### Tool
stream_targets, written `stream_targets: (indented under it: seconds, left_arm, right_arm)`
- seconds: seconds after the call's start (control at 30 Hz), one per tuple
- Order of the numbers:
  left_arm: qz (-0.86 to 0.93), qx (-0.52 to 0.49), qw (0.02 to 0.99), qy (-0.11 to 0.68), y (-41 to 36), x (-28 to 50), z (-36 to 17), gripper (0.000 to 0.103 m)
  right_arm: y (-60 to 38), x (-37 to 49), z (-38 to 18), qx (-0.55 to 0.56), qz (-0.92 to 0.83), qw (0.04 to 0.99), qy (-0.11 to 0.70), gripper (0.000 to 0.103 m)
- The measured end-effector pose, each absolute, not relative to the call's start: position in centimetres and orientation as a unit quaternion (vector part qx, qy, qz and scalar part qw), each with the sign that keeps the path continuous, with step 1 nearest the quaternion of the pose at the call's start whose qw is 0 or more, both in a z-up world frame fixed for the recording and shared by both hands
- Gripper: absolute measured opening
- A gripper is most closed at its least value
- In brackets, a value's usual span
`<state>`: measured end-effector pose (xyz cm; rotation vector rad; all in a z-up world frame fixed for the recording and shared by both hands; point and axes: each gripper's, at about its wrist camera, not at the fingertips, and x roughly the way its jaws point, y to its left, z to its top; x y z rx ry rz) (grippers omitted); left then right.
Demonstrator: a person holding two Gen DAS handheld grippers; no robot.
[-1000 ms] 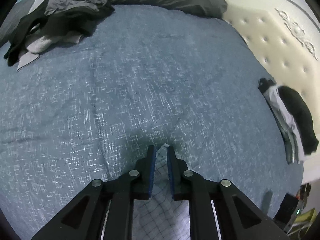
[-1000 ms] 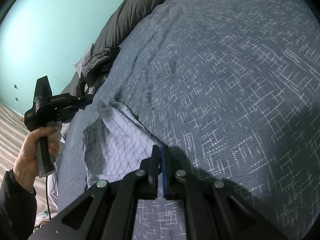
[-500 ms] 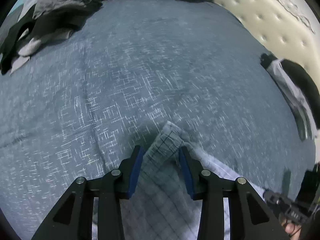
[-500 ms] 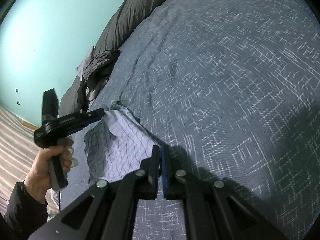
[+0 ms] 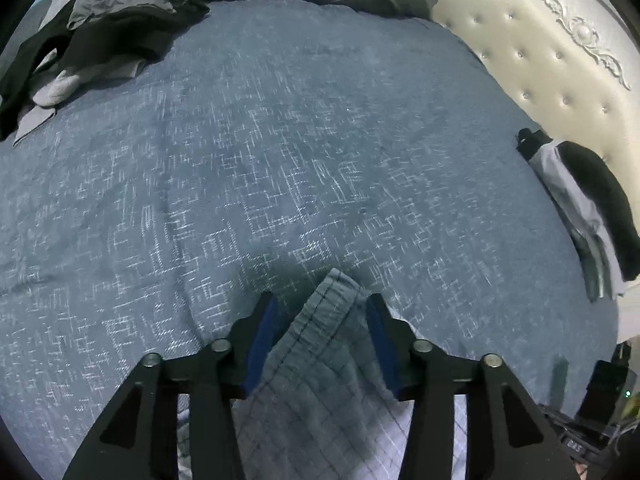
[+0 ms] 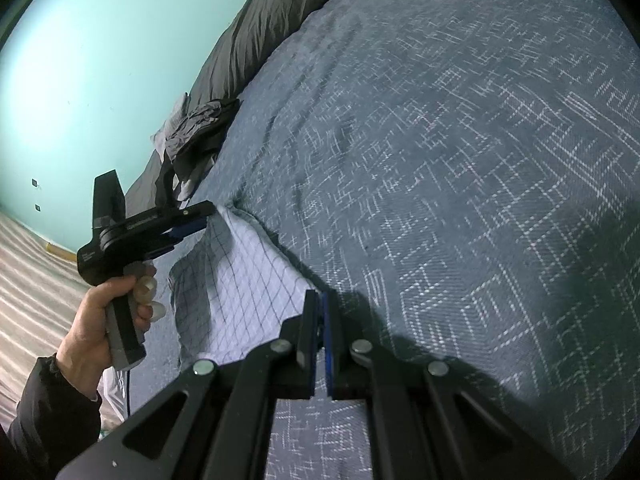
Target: Fold clothes
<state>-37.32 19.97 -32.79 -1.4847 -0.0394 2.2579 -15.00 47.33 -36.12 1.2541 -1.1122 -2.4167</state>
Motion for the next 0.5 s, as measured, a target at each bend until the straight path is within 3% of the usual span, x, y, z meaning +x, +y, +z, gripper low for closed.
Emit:
stream_targets:
  seconds: [0.5]
  left_arm:
    - [0.827,-0.527,0.194,0.032,19.2,-37.3,-33.9,0.052]
  right_arm:
    - [47.4,-14.8,-36.1,0.423,-0.818,0.098,-0.378,0.002]
